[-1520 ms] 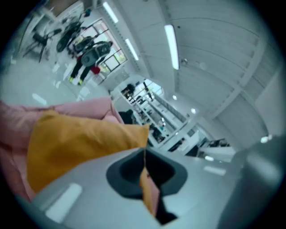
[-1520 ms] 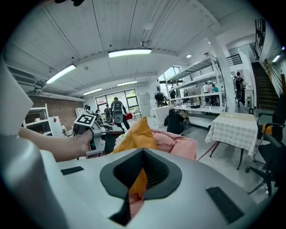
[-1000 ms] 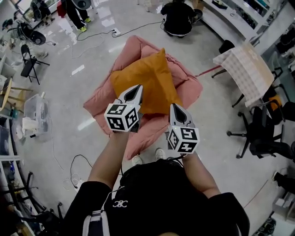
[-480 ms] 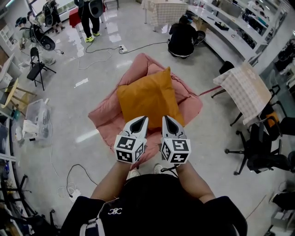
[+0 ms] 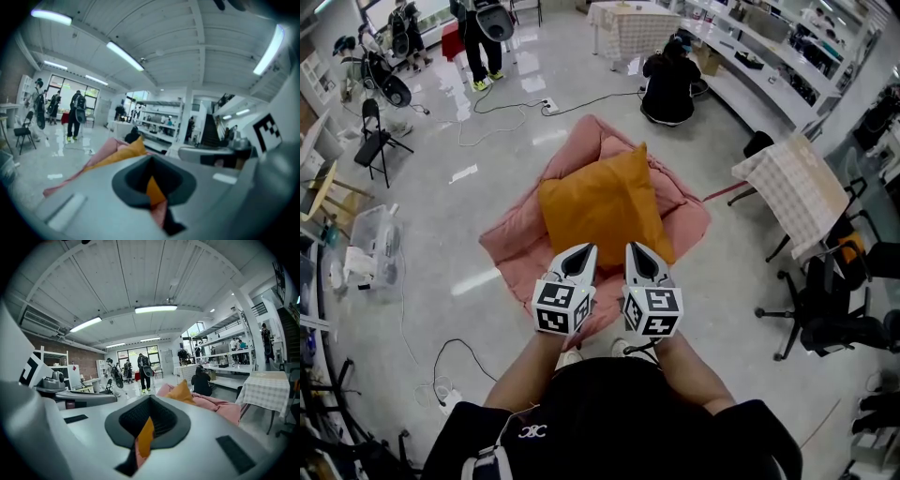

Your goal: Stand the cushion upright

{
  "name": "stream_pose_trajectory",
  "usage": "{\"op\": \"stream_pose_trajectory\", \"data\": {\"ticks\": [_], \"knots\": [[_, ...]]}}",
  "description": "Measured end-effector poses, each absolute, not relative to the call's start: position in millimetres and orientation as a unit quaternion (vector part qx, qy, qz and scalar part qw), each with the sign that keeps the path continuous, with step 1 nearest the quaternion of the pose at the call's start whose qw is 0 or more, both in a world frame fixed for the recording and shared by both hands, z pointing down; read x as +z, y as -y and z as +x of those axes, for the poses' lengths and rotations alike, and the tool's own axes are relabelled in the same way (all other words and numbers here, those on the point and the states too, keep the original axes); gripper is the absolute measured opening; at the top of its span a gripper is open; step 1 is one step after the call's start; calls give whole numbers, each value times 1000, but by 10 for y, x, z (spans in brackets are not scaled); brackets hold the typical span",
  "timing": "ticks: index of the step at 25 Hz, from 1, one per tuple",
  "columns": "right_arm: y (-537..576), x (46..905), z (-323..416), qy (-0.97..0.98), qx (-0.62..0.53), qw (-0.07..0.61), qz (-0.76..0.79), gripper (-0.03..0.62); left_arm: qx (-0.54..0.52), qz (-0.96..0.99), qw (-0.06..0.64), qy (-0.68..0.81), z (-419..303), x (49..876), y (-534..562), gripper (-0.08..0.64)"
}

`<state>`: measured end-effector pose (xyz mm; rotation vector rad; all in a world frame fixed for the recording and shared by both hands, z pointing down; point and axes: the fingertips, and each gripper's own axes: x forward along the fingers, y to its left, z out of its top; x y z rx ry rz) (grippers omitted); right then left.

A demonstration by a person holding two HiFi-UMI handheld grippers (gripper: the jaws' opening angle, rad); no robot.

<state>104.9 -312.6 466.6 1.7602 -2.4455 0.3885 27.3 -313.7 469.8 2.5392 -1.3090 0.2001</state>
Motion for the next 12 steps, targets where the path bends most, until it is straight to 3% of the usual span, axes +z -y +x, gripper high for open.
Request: {"op": "stream_pose_trajectory", "data": {"ticks": [12], "knots": [[3069, 4684, 1057, 799, 133, 59, 583, -3, 72, 880, 154, 444, 301, 4725, 3101, -2]]}}
